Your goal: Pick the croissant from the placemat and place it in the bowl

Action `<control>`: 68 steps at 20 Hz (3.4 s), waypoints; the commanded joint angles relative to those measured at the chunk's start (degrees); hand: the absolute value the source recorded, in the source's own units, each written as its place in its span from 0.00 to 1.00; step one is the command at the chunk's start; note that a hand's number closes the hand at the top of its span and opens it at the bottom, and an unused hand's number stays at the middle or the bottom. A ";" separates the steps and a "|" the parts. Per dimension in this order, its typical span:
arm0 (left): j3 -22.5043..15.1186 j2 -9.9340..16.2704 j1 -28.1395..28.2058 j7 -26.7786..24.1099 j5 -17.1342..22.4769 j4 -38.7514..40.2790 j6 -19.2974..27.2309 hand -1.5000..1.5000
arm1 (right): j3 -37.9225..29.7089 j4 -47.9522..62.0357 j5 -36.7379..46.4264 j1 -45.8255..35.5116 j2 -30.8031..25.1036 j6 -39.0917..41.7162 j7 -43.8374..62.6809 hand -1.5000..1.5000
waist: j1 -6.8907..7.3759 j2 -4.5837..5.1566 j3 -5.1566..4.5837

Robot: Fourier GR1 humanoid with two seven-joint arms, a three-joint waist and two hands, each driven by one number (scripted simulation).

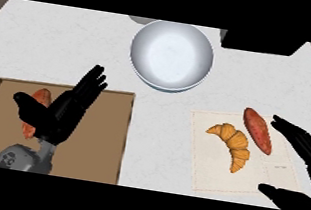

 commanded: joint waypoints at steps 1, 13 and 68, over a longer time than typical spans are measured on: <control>0.34 0.44 -0.77 0.22 0.09 0.56 -1.52 0.50 | 1.31 -6.16 9.72 -0.96 -4.20 1.42 16.81 0.00 | 0.89 0.26 -0.13; 0.73 -1.86 -2.43 1.25 -1.64 0.11 -1.66 0.50 | 15.45 -14.71 11.62 -14.93 5.84 26.86 59.14 0.00 | 2.58 0.55 0.10; 14.45 -13.66 -1.68 7.79 -13.40 1.12 -14.04 0.50 | 3.01 20.00 38.98 -12.72 25.40 23.06 30.01 1.00 | 1.56 0.48 0.21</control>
